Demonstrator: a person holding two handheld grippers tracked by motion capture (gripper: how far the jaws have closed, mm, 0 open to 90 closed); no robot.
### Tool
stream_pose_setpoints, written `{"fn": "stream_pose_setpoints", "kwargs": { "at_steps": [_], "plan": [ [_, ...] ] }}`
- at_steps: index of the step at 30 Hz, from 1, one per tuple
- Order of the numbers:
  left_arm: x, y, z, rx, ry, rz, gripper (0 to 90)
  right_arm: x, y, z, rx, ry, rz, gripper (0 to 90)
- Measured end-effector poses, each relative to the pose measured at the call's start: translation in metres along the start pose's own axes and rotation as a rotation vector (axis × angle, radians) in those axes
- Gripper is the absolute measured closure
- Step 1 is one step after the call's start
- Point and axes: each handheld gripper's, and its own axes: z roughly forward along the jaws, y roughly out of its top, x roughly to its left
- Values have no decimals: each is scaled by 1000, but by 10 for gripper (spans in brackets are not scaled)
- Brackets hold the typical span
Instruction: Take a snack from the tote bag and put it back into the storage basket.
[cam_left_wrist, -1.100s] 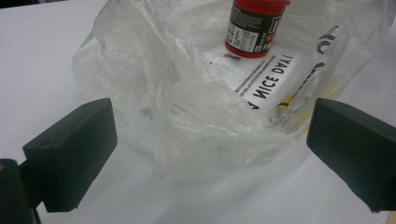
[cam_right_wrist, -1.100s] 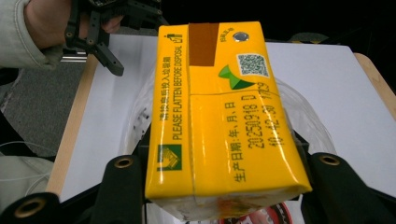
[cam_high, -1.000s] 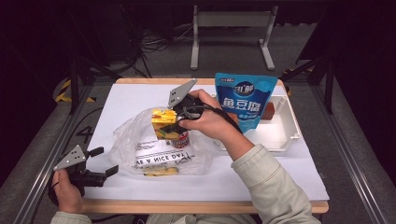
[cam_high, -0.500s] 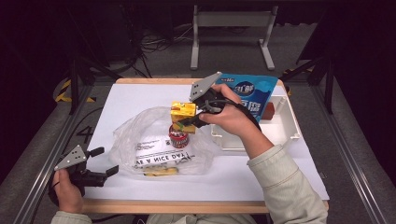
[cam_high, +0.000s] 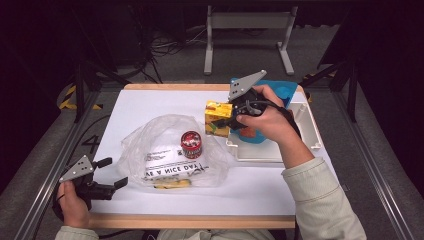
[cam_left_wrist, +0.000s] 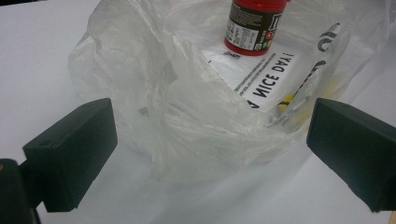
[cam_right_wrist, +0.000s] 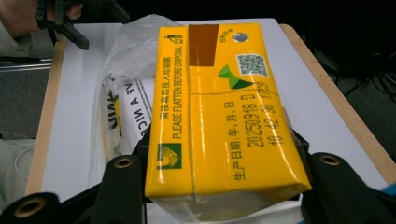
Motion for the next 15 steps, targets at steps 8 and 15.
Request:
{"fn": "stream_pose_setpoints", "kwargs": {
  "at_steps": [8, 15],
  "plan": [
    [0, 0, 1, 4, -2, 2, 23, -8, -13, -16, 5, -27, 19, 513],
    [0, 0, 1, 5, -1, 2, 23, -12, -21, -26, 6, -49, 32, 513]
  ]
}}
